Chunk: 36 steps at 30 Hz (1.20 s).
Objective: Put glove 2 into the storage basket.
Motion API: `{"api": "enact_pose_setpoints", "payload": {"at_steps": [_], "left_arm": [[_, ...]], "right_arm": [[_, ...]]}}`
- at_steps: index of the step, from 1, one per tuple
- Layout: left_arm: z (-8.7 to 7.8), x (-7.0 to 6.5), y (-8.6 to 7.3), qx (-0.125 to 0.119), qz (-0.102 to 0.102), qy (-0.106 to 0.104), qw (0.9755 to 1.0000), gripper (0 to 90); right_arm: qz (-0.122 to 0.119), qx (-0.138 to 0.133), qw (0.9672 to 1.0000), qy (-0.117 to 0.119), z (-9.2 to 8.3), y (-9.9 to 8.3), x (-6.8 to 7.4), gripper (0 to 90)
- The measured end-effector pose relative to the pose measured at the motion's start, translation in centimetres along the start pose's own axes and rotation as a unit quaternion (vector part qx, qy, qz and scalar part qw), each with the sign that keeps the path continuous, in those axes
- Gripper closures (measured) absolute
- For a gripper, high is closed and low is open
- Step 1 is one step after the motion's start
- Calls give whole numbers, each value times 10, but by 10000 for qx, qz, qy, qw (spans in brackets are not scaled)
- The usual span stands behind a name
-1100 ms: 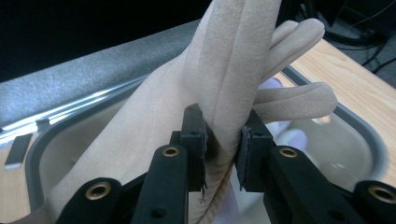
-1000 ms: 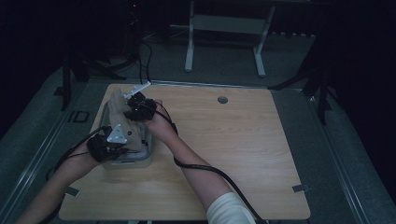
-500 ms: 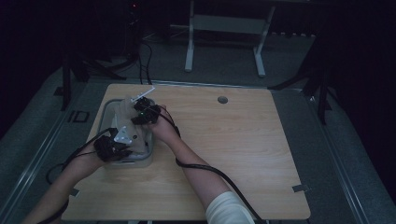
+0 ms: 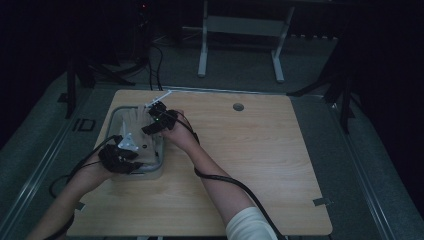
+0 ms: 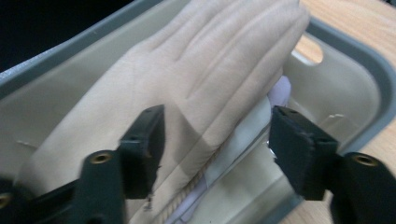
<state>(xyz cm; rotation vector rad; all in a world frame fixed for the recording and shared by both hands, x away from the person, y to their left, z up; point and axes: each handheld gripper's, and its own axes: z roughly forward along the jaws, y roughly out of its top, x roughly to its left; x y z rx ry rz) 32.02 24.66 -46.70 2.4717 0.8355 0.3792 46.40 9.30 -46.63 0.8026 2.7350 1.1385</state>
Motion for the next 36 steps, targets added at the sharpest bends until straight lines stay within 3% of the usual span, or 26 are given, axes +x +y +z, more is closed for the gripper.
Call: {"api": "enact_pose_setpoints", "payload": {"at_steps": [2, 5, 7, 13, 26, 30, 36], "left_arm": [[-5, 2, 1, -202, -204, 60, 9996, 351], [-12, 5, 2, -442, -409, 99, 9981, 212], [-15, 5, 3, -521, -493, 104, 9974, 166], [-19, -6, 16, -975, -506, 179, 9938, 156], [1, -31, 41, -1131, -313, -96, 9930, 155], [6, -40, 50, -1270, -360, -318, 9907, 143], [13, -49, 59, -1383, -330, -349, 9892, 143]], "right_arm": [[-79, -92, 9999, -7, -8, 0, 1, 235], [-105, -260, 9996, 15, -20, 0, 2, 192], [-251, -276, 9993, 9, -24, -2, 2, 158], [-391, -275, 9988, -120, -35, -15, 3, 153], [-478, -280, 9982, -242, -58, -41, -8, 159], [-486, -216, 9982, -285, -72, -60, -14, 159], [-521, -122, 9981, -311, -79, -75, -18, 159]]}}
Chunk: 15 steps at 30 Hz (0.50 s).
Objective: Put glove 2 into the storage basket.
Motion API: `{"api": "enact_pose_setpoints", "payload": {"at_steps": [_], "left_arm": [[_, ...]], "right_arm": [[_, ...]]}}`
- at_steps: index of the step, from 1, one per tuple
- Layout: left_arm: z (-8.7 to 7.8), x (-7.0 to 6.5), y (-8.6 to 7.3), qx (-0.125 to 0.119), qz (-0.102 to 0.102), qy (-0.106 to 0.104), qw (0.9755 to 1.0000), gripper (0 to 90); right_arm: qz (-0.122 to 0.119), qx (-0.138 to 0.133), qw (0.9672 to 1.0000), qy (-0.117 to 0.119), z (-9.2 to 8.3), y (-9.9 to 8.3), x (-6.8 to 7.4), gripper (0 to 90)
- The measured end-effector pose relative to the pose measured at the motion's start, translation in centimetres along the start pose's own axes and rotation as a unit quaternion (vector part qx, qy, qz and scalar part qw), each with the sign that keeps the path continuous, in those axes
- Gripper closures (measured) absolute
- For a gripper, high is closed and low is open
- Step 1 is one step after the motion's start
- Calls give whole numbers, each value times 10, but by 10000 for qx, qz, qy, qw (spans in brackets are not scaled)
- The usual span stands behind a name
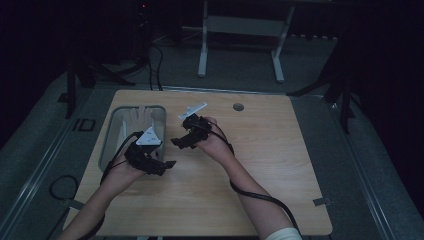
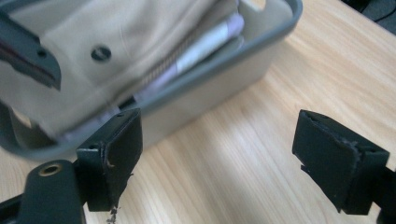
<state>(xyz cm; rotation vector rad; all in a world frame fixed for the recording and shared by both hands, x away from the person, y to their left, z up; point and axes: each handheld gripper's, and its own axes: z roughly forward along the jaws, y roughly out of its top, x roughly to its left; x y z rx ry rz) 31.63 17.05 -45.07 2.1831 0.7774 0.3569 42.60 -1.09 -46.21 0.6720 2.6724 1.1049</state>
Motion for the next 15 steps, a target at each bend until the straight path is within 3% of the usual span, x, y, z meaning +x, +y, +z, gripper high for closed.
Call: {"api": "enact_pose_setpoints", "payload": {"at_steps": [15], "left_arm": [[29, -28, 3, 37, 159, -452, 9988, 141]], "right_arm": [[64, 52, 10000, -2, -13, -43, -5, 158]]}}
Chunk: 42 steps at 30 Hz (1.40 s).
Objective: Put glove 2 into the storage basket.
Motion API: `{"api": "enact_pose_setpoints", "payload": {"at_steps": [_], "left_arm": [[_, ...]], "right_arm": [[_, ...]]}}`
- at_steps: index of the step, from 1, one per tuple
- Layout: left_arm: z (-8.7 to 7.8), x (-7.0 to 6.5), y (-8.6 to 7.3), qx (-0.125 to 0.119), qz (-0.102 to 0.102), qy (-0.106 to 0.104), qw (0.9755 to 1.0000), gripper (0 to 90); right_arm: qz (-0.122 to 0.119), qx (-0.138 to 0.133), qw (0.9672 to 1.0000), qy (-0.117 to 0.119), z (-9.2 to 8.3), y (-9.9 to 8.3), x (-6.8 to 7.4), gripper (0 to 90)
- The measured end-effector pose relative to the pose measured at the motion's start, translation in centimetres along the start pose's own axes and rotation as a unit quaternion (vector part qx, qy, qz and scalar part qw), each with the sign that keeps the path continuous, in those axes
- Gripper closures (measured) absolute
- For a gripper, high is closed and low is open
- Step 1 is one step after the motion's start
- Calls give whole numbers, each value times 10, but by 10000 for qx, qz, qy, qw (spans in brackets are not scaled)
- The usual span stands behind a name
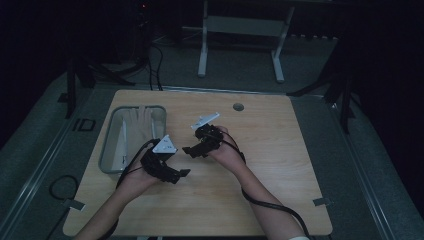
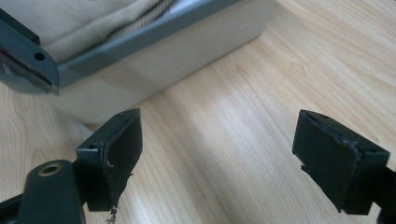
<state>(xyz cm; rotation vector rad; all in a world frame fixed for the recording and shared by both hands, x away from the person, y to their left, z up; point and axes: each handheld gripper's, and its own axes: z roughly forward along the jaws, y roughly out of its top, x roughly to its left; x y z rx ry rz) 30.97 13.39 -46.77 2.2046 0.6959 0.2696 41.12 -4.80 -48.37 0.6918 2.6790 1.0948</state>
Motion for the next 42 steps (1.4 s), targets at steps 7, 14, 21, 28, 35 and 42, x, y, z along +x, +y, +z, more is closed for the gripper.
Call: {"api": "enact_pose_setpoints", "payload": {"at_steps": [7, 14, 21, 28, 35, 42], "left_arm": [[13, -9, -3, -46, 63, -122, 9999, 141], [27, -17, -7, -48, 91, -316, 9994, 141], [52, -29, -12, 21, 113, -609, 9981, 141], [67, -35, -14, 33, 69, -784, 9969, 141], [80, -40, -18, 47, 90, -869, 9962, 141], [89, -43, -20, 71, 180, -1042, 9944, 141]], "right_arm": [[97, -98, 9999, -35, -5, -18, -4, 157], [223, -125, 9997, -34, -10, -34, -9, 156], [202, -103, 9997, 15, -14, -56, -12, 153], [222, -155, 9995, 174, -19, -78, -16, 154], [210, -168, 9996, 86, -22, -97, -18, 142], [107, -258, 9996, -14, -29, -108, -21, 135]]}}
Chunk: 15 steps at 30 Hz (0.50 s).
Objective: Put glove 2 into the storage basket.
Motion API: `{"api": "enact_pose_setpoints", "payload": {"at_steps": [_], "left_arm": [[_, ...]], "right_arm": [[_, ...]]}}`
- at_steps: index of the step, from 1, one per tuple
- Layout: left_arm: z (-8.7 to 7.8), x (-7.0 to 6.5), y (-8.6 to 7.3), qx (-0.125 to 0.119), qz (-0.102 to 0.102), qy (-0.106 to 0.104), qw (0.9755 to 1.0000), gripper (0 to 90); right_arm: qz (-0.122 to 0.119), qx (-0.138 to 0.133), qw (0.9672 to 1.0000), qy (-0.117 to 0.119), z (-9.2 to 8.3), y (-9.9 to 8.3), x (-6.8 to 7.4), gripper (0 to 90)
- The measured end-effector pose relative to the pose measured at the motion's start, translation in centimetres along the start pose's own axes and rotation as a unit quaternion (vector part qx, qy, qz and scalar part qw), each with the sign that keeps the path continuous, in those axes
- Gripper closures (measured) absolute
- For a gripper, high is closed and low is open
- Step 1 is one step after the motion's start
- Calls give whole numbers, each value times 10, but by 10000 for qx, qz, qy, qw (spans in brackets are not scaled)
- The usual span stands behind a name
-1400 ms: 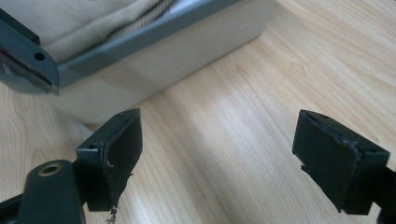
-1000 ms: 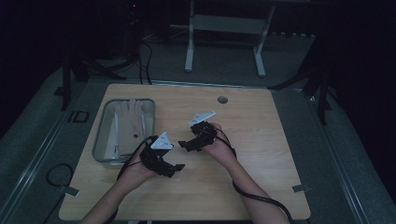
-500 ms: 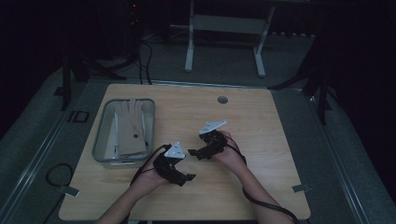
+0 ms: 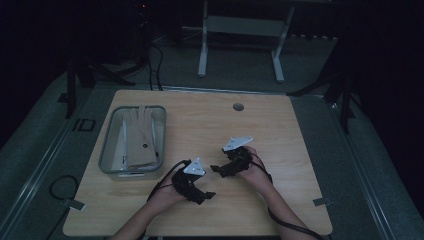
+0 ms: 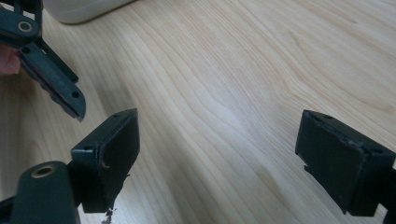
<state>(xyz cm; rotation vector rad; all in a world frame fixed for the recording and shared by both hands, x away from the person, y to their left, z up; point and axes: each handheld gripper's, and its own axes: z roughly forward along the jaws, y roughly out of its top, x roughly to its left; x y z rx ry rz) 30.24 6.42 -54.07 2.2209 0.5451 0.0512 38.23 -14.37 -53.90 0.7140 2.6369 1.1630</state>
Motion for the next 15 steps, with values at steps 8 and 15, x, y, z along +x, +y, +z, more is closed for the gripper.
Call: {"api": "enact_pose_setpoints", "payload": {"at_steps": [8, 15], "left_arm": [[7, 0, -2, 51, 9, -107, 9999, 141], [6, 3, -4, 40, -59, -122, 9999, 141]], "right_arm": [[37, 29, 10000, -25, -5, -12, -5, 123], [-33, 114, 9999, -26, -2, -16, -4, 122]]}}
